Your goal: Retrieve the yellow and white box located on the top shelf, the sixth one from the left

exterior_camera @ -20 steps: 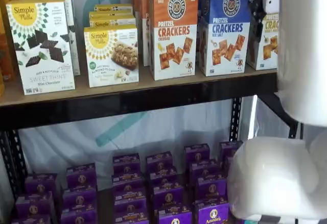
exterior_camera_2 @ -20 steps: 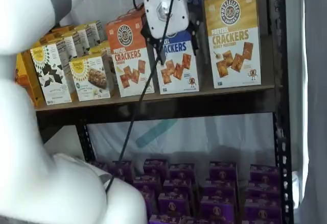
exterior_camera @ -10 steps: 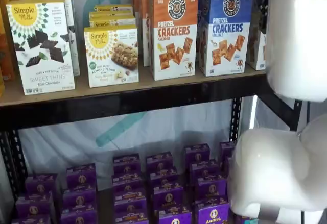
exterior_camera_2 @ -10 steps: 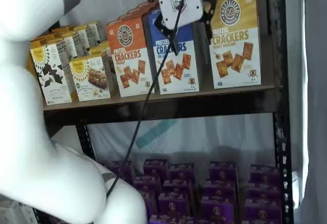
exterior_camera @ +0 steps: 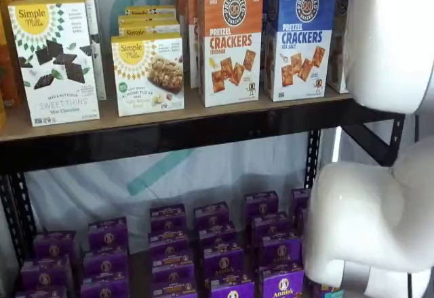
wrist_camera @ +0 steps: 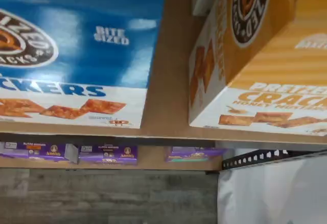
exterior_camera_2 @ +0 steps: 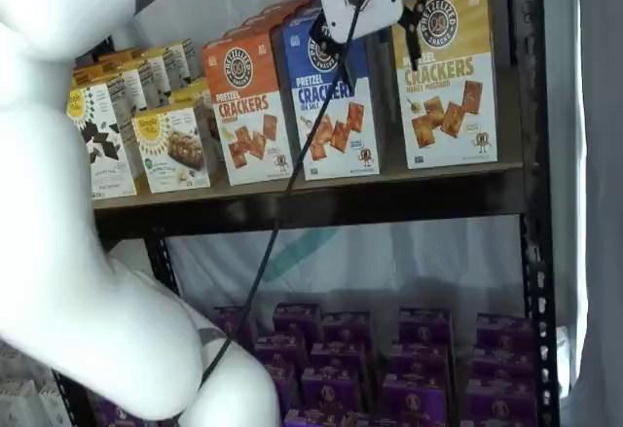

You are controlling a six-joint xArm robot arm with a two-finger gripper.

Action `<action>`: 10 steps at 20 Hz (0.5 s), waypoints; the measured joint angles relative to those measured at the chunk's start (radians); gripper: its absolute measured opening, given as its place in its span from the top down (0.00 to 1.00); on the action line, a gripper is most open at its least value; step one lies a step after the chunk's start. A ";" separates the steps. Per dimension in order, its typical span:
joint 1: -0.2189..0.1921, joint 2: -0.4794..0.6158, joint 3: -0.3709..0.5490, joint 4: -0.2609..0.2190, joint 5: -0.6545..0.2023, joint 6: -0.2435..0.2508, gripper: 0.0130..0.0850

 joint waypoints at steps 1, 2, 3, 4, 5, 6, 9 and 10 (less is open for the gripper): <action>-0.005 0.003 -0.004 0.006 0.002 -0.005 0.00; -0.009 0.006 -0.008 0.010 0.004 -0.008 0.00; -0.013 0.009 -0.013 0.014 0.008 -0.012 0.00; -0.017 0.011 -0.017 0.016 0.010 -0.016 0.00; -0.020 0.012 -0.019 0.016 0.010 -0.018 0.00; -0.025 0.014 -0.022 0.018 0.011 -0.023 0.00; -0.044 0.018 -0.032 0.027 0.015 -0.040 0.00; -0.050 0.020 -0.036 0.030 0.017 -0.046 0.00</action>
